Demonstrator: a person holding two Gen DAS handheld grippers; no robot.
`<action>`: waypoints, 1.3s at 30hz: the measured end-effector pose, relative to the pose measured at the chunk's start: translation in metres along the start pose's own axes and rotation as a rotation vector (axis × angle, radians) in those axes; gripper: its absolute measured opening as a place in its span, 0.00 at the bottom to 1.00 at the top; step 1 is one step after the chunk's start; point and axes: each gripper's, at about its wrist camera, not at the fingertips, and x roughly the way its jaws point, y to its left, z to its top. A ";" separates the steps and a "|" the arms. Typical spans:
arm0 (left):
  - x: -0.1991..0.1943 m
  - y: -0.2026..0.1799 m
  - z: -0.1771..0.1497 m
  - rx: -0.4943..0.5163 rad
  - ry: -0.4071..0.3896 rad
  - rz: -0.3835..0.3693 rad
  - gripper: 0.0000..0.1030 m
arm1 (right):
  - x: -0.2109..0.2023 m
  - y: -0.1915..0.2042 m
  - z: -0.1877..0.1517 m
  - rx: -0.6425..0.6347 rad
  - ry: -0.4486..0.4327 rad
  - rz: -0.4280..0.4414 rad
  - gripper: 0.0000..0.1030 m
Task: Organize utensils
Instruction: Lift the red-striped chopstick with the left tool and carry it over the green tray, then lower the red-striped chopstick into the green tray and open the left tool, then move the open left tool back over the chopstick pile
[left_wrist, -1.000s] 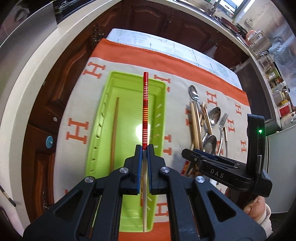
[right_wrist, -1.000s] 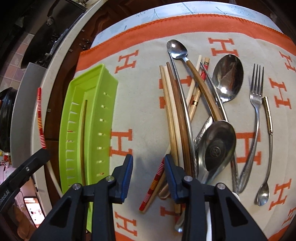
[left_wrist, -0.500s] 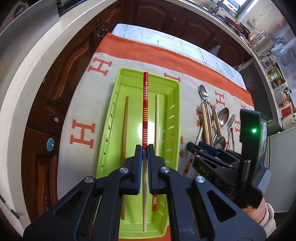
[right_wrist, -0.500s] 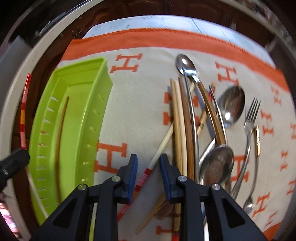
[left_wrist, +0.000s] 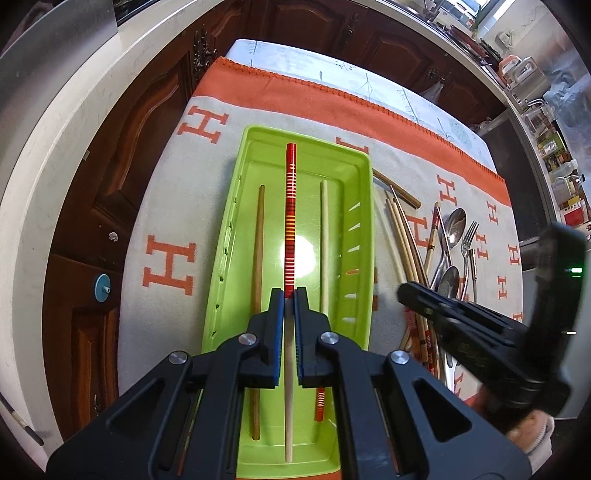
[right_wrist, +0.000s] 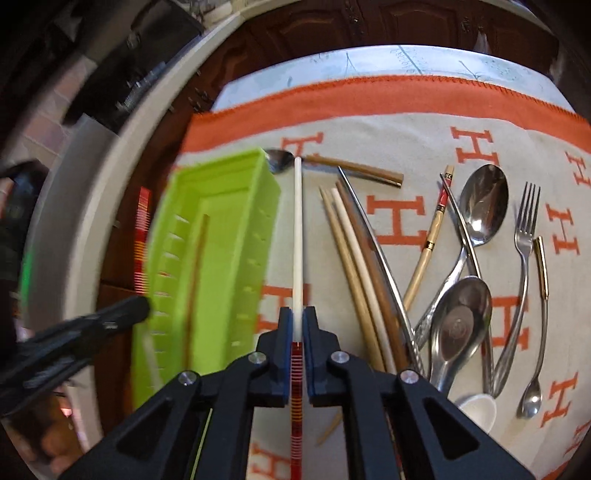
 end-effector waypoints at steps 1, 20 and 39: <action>0.000 0.000 0.000 0.001 0.001 0.000 0.03 | -0.007 0.000 0.000 0.011 -0.008 0.017 0.05; 0.005 -0.013 -0.004 0.088 0.015 0.076 0.03 | -0.011 0.049 -0.027 0.035 0.105 0.196 0.07; -0.031 -0.020 -0.045 0.096 -0.070 0.074 0.44 | -0.056 0.051 -0.053 -0.166 -0.025 0.065 0.19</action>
